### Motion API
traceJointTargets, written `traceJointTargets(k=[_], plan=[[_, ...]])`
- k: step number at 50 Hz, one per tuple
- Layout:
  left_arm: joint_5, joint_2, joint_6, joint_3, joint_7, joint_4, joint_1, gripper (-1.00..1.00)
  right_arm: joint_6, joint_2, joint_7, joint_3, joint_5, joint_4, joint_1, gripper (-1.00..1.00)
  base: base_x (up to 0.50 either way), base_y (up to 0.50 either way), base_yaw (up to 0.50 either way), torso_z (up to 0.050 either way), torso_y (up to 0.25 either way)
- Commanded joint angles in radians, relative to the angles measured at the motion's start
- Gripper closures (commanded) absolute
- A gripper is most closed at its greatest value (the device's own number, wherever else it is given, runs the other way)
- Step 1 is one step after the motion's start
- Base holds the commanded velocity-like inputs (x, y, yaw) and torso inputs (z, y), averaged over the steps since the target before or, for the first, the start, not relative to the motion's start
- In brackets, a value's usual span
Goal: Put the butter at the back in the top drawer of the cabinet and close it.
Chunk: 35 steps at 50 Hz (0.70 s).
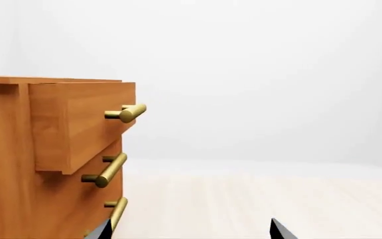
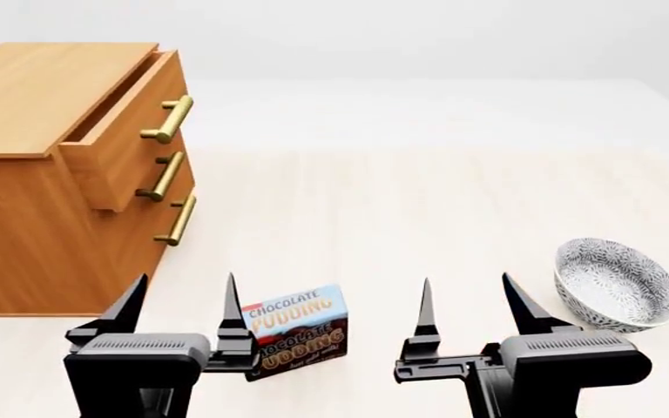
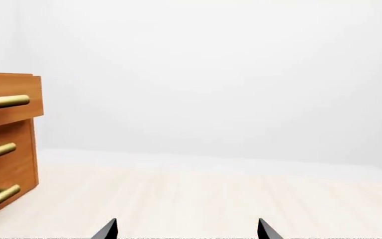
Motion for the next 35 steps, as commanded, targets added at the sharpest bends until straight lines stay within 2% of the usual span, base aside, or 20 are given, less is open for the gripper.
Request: traceJointTargets(k=[1,10,22,27,30,33,35], plan=[[-0.007,-0.006,0.005,0.008,-0.006,-0.006,-0.001,-1.0,0.011,0.008,0.004,-0.006,0.012,-0.003,0.004,-1.0,0.23,0.0,0.0,0.0,0.0],[-0.014,-0.011,0.004,0.012,-0.011,-0.01,-0.005,-1.0,0.008,0.011,0.008,-0.007,0.02,-0.002,0.008,-1.0,0.5,0.0,0.0,0.0,0.0],[-0.026,-0.021,-0.05,0.016,-0.023,-0.003,-0.05,-1.0,-0.016,0.018,0.016,-0.012,0.016,0.004,0.004,-1.0,0.0,0.0,0.0,0.0,0.0],[-0.05,-0.047,-0.287,0.018,-0.049,0.071,-0.234,-1.0,-0.014,0.021,0.02,-0.014,0.018,-0.001,0.002,-1.0,0.0,0.0,0.0,0.0,0.0],[-0.123,-0.05,-0.468,-0.009,-0.055,0.108,-0.376,-1.0,-0.012,0.023,0.023,-0.015,0.02,-0.008,-0.001,-1.0,0.0,0.0,0.0,0.0,0.0],[-0.237,-0.035,-0.71,-0.065,-0.072,0.137,-0.587,-1.0,-0.014,0.027,0.025,-0.009,0.027,-0.016,-0.007,-1.0,0.0,0.0,0.0,0.0,0.0],[-0.292,-0.017,-0.818,-0.101,-0.081,0.125,-0.691,-1.0,-0.016,0.029,0.026,-0.005,0.031,-0.017,-0.009,-1.0,0.0,0.0,0.0,0.0,0.0]])
